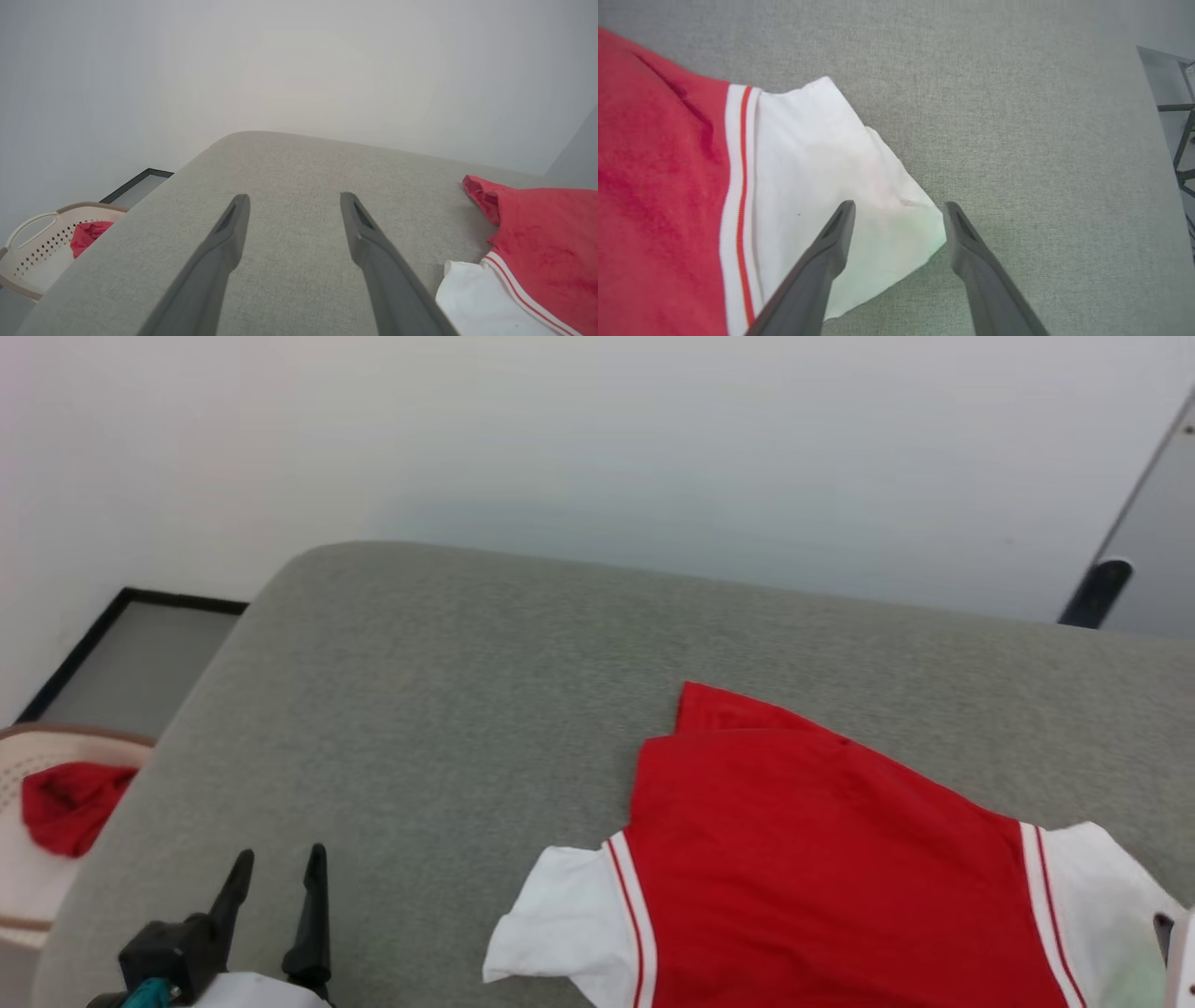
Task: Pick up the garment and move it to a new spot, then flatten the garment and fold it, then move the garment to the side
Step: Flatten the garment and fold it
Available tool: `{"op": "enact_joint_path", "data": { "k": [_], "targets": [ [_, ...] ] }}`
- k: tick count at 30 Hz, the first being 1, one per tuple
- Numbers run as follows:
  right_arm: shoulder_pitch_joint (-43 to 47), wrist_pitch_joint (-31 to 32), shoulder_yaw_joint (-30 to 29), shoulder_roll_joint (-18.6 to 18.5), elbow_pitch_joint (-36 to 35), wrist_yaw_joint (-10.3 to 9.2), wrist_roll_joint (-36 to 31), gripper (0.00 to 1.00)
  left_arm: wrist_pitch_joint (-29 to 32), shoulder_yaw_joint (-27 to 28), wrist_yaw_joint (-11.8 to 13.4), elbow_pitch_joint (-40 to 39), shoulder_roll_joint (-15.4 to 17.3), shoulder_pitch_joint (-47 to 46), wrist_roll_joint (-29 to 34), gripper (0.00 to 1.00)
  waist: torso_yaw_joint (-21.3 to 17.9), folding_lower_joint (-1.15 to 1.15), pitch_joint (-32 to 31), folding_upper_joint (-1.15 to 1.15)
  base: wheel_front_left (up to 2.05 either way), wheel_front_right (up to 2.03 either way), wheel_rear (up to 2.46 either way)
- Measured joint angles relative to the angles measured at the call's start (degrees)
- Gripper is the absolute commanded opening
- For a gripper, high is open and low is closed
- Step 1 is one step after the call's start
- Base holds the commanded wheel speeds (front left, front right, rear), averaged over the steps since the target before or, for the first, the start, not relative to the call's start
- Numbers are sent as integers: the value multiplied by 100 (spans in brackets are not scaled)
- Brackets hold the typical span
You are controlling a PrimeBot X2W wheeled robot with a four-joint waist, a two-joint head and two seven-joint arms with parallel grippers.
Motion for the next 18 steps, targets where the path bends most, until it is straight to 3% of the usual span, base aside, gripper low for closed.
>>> {"op": "enact_joint_path", "data": {
  "k": [5,12,18],
  "targets": [
    [-15,-156,94,24,-463,0,45,100,192,-3,-37,-133,93,-8,-53,100,-289,0,16,0,0,0,0],
    [46,-849,290,266,-1344,0,91,100,765,10,-168,-492,227,-15,-378,100,-685,0,73,0,0,0,0],
    [192,-1177,464,579,-1766,0,97,100,1948,-21,-264,-803,339,-29,-945,100,-983,0,186,0,0,0,0]
  ]
}}
